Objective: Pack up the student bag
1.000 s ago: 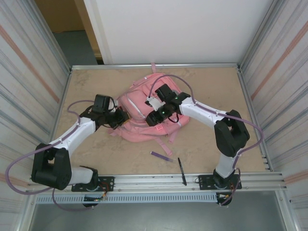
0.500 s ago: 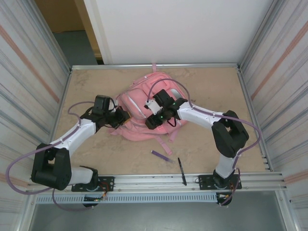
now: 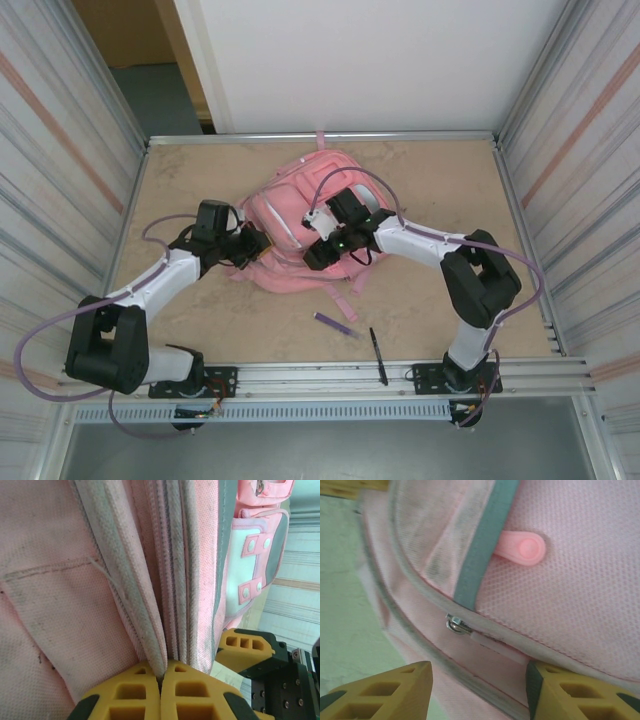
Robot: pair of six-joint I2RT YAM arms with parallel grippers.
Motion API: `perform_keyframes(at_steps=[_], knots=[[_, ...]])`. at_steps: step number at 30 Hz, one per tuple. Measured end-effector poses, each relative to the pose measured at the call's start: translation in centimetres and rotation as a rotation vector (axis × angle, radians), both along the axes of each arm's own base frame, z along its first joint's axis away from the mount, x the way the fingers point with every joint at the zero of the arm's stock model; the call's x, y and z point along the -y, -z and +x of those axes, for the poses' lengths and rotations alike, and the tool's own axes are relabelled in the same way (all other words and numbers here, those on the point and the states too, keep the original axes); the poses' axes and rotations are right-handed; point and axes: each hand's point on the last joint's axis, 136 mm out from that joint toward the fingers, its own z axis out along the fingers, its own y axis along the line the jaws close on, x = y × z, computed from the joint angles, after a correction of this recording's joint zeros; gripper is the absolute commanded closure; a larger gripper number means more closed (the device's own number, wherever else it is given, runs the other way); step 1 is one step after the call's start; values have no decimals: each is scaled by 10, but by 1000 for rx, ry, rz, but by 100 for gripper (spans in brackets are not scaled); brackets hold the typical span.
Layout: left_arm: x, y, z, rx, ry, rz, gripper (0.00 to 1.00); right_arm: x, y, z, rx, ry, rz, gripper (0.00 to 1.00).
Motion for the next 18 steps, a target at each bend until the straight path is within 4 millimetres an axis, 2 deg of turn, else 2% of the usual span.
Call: perform_keyframes(at_steps=[7,13,18], knots=[[6,-1,1,3,7,-21,100,-14,-27,-7,3,-64,122,48],[6,-1,1,-1,4,-26,100,-16,-29,-8,5,-72,129,48],[7,0,2,1,5,-27,100,-14,-22,-4,37,-39,78,47]])
